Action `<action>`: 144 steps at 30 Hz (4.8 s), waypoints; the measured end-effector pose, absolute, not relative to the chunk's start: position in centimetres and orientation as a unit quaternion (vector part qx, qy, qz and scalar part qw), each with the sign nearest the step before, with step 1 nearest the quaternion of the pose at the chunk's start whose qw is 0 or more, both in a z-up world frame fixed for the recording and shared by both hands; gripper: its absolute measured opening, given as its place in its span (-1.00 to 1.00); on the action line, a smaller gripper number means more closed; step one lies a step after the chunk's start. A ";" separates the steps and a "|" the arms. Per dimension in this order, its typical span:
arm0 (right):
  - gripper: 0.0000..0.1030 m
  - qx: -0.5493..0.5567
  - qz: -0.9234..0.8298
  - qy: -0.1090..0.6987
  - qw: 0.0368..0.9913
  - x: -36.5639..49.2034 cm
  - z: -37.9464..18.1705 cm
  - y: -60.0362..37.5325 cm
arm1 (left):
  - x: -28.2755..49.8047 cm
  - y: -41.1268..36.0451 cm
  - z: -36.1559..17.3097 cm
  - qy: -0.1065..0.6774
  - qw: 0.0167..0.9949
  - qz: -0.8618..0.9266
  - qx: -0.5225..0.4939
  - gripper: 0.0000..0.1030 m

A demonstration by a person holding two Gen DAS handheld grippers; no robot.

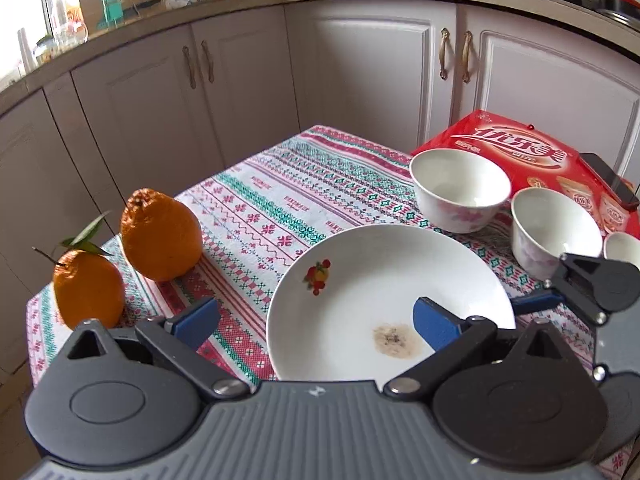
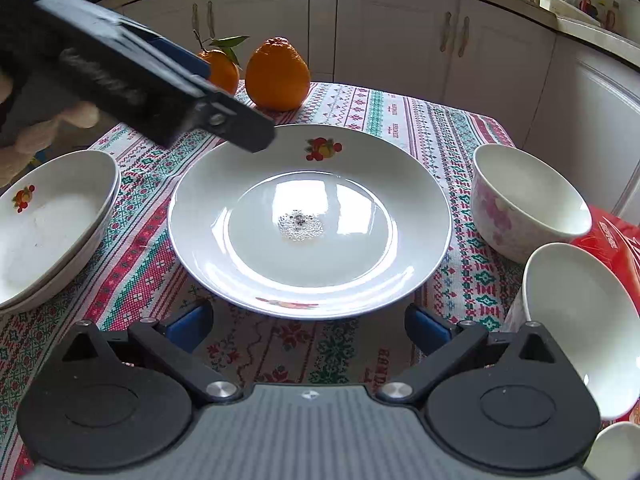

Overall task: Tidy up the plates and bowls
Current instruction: 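Move the left gripper to the rim of the middle white plate and close, then lift the gripped white plate off the tablecloth with the left gripper, then carry the plate with the left gripper and lower it onto the plate stack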

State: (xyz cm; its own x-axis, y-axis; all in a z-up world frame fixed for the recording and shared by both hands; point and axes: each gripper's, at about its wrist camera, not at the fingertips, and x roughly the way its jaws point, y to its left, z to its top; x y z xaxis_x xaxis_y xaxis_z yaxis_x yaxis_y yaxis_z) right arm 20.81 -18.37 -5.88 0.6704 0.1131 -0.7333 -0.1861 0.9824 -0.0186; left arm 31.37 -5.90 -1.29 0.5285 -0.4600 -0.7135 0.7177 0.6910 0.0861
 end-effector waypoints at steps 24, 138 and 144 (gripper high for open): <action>0.93 -0.056 0.077 0.383 0.919 21.3 -6.4 -17.8 | 38.2 -9.9 -5.8 0.447 0.782 -0.390 0.191 0.49; 0.91 -0.174 0.256 0.352 0.883 14.3 -1.9 -4.6 | 24.5 12.9 -4.0 0.455 0.846 -0.274 0.037 0.39; 0.91 -0.176 0.257 0.353 0.882 14.3 -1.9 -4.5 | 24.6 12.9 -4.1 0.458 0.845 -0.273 0.039 0.40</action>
